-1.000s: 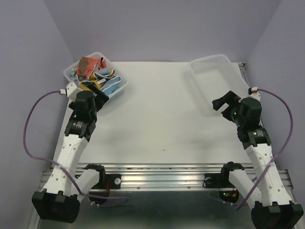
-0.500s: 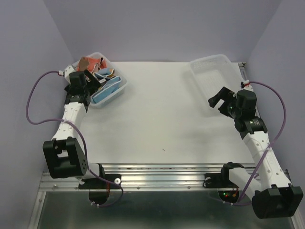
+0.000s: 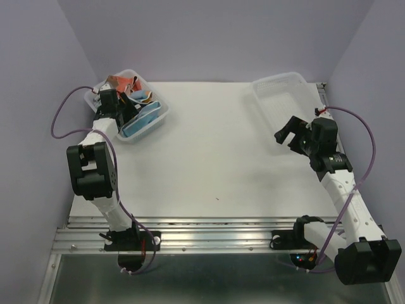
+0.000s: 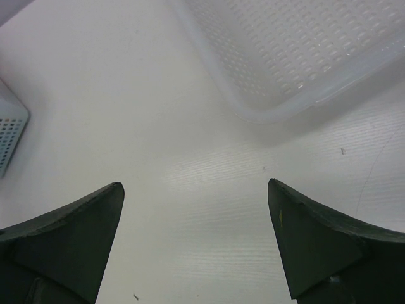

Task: Fold and stack the towels
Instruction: Grab crumpled towel

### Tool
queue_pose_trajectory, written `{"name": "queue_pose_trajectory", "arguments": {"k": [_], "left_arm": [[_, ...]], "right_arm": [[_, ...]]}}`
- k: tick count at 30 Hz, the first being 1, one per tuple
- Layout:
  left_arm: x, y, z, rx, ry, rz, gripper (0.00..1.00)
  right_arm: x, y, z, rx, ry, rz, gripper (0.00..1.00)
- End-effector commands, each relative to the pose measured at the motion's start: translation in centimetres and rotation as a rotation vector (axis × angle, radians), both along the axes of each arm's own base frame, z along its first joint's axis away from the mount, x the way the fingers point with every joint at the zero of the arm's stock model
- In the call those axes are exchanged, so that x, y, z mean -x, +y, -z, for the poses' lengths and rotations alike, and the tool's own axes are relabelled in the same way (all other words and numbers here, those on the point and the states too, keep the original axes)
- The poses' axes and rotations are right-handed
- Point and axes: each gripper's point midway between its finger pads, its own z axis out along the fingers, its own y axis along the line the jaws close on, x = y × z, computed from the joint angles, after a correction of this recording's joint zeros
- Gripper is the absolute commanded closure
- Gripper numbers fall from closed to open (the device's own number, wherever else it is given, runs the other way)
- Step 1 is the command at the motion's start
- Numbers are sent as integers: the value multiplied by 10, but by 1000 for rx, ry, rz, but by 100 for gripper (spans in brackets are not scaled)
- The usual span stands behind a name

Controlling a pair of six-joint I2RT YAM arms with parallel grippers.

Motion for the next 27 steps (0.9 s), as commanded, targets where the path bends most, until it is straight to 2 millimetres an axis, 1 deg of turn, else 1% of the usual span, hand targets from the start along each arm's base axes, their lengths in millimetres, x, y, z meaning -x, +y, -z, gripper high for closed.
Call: {"name": "queue_pose_trajectory", "arguments": {"k": [1, 2, 3, 4, 7, 8, 9, 11, 13, 14, 15, 18, 19, 20, 21, 23, 24, 25, 26, 27], "left_arm": [[-24, 3, -29, -19, -84, 29, 28], [-26, 4, -31, -24, -89, 26, 30], [-28, 4, -26, -21, -81, 27, 33], [-31, 4, -27, -19, -84, 31, 35], [-34, 3, -21, -11, -74, 34, 42], [-37, 3, -22, -11, -76, 34, 43], [-37, 3, -16, -10, -62, 33, 43], [-41, 5, -17, -12, -65, 24, 46], [-43, 6, -14, -11, -59, 21, 48], [-46, 6, -15, -11, -63, 24, 51], [-47, 5, -11, -8, -53, 26, 54], [-51, 4, -15, -6, -55, 34, 70], [-51, 5, -17, -9, -57, 34, 92], [-51, 5, -19, -8, -62, 27, 100], [-51, 7, -21, -10, -65, 23, 100], [-45, 3, -43, -8, -105, 34, 100], [-43, 1, -40, -2, -100, 42, 100], [-38, -3, -65, -1, -152, 60, 100], [-31, -6, -71, 2, -169, 69, 100], [-24, -8, -103, -5, -241, 73, 100]], "right_arm": [[-12, 0, -27, 14, -86, -16, 0], [-13, 0, -27, 19, -86, -14, 0], [-13, 0, -25, 18, -83, -15, 0], [-14, -1, -25, 17, -85, -13, 0], [-16, 0, -22, 15, -77, -12, 0], [-16, 0, -20, 18, -71, -14, 0], [-16, 0, -19, 17, -68, -14, 0], [-17, 0, -17, 17, -60, -14, 0], [-17, 0, -17, 16, -58, -15, 0], [-17, 1, -16, 15, -55, -18, 0], [-18, 0, -16, 15, -55, -15, 0], [-17, 0, -16, 17, -52, -16, 0], [-17, 0, -17, 17, -54, -14, 0], [-17, 0, -18, 19, -56, -17, 0], [-16, 1, -19, 16, -62, -17, 0], [-15, 1, -21, 16, -68, -19, 0], [-15, 1, -21, 13, -68, -19, 0], [-13, 2, -24, 11, -75, -23, 0], [-12, 2, -25, 11, -80, -27, 0], [-11, 4, -28, 4, -89, -33, 0]]}}
